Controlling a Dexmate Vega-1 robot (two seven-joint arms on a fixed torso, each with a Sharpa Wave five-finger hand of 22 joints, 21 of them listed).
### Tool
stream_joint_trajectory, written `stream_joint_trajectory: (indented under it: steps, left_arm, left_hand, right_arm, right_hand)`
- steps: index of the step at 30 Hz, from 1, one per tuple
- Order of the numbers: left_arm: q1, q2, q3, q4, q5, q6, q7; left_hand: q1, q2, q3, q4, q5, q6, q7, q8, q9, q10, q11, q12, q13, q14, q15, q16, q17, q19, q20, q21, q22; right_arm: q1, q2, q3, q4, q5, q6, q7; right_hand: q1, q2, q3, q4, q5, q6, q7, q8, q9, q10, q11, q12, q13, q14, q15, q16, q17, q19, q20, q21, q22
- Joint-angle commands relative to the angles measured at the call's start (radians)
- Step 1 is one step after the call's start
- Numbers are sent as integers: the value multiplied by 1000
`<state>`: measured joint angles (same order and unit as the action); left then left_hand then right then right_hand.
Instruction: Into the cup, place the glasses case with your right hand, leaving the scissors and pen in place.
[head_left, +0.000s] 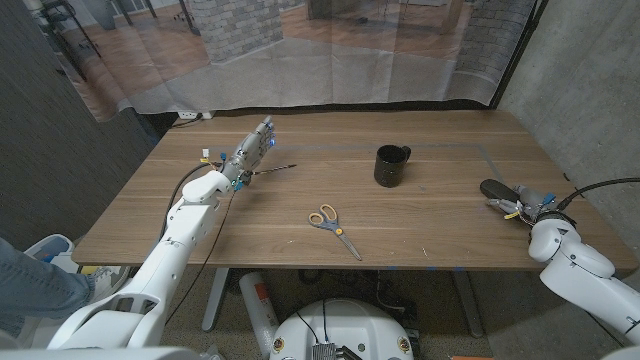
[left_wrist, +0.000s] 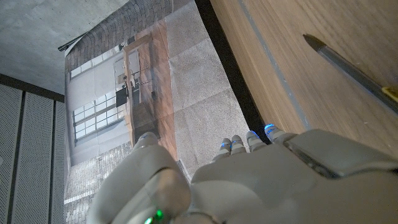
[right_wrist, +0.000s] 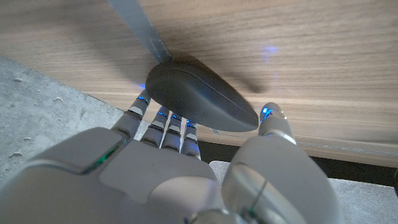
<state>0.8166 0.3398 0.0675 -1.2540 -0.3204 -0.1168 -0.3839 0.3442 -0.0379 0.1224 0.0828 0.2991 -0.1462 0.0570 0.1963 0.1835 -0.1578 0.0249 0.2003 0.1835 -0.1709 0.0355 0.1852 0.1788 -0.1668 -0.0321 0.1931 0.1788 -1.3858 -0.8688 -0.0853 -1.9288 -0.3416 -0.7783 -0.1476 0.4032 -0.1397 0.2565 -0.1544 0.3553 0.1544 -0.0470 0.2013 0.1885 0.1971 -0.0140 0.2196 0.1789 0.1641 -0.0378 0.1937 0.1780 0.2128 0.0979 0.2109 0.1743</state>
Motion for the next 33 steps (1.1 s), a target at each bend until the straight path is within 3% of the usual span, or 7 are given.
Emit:
stream_joint_trajectory:
  steps: [1,12,22,27,33]
  left_arm:
    - [-10,4,-2,23,1,-18,-14]
    - [-8,5,0,17,5,-12,-11]
    - [-2,6,-1,1,7,-6,-3]
    - [-2,6,0,-1,7,-3,-2]
    - [-3,6,1,-1,7,0,-3]
  left_hand:
    - [9,3,-4,0,-3,2,4,2,3,2,-2,3,3,-39,-6,3,4,-48,3,9,3]
    - [10,4,-6,0,-4,4,3,2,3,2,-3,3,3,-40,-7,2,4,-49,5,8,4]
    - [11,5,-8,0,-4,4,3,2,3,2,-1,3,3,-39,-8,3,4,-50,5,8,4]
    - [11,6,-9,1,-4,3,4,1,3,1,-2,3,3,-39,-8,3,4,-49,5,9,4]
    - [12,7,-10,1,-4,4,4,1,3,2,-1,3,3,-39,-8,3,4,-50,6,8,4]
  right_arm:
    - [20,0,-19,23,25,-8,-22]
    - [45,-3,-43,48,43,-7,-35]
    - [52,17,-55,53,30,-16,-101]
    - [49,25,-52,49,26,-13,-126]
    - [43,32,-45,44,25,-6,-144]
  right_hand:
    - [17,3,-5,0,9,21,1,8,3,24,-2,10,6,21,-7,8,3,23,-4,6,4]
    - [39,12,-1,1,22,39,-4,12,4,56,-10,19,7,61,-16,15,4,55,-13,10,4]
    - [154,54,36,-10,37,123,-28,31,7,182,-58,55,11,157,-53,20,3,109,-42,10,6]
    - [188,60,44,-9,37,165,-51,41,8,224,-77,67,12,188,-65,19,3,127,-53,9,7]
    - [205,66,49,-6,36,193,-58,47,9,253,-88,75,13,209,-73,20,4,137,-59,9,7]
